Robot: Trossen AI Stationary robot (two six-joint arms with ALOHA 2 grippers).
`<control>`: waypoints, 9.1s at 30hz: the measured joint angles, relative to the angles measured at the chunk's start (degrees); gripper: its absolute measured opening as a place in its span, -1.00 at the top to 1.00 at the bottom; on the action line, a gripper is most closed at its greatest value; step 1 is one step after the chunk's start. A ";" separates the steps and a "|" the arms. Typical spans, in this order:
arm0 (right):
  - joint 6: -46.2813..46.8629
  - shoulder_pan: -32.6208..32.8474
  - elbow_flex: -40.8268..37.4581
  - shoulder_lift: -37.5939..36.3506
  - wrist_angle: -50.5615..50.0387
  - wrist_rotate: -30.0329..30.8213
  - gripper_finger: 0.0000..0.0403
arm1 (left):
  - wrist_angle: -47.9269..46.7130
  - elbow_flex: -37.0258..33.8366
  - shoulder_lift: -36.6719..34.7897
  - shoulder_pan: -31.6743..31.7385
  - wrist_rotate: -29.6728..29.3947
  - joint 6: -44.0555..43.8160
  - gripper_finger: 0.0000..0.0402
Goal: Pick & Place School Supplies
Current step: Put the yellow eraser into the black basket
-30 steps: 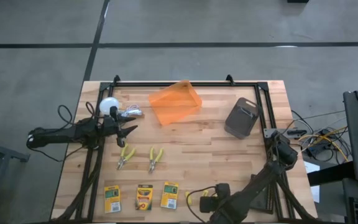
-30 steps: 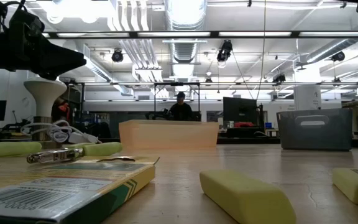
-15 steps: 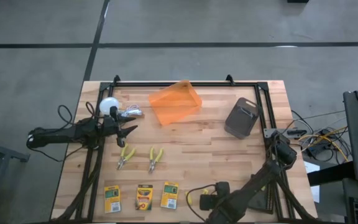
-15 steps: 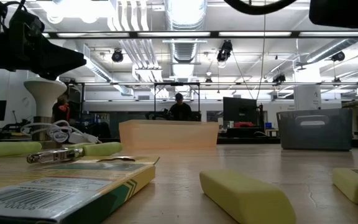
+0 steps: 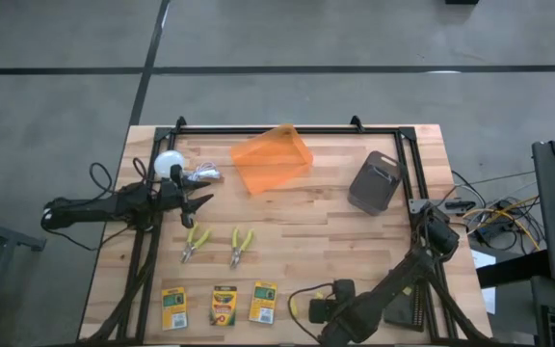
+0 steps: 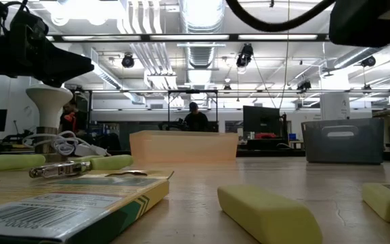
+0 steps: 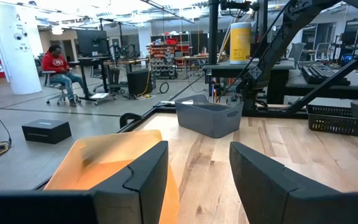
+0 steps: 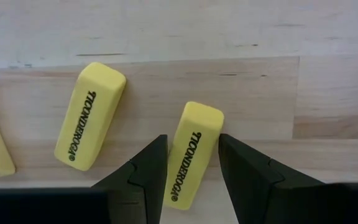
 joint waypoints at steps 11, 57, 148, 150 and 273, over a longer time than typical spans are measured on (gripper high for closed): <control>-1.79 -0.30 -0.93 -0.02 0.50 -2.33 0.33 | 0.00 -0.02 0.01 0.01 0.00 0.00 0.11; -7.46 3.39 16.24 -1.13 -28.72 3.00 0.53 | 0.02 -0.01 -0.01 0.01 0.01 0.00 0.11; -55.55 20.89 -16.95 -30.95 -27.45 2.35 0.53 | 0.01 -0.01 -0.01 0.00 0.00 0.01 0.11; -56.66 21.53 -16.99 -30.95 -26.48 2.14 0.53 | 0.00 0.01 -0.01 -0.01 0.01 0.00 0.11; -139.72 -2.26 -38.98 -30.65 44.51 14.76 0.20 | 0.02 -0.01 -0.01 0.01 -0.01 0.02 0.11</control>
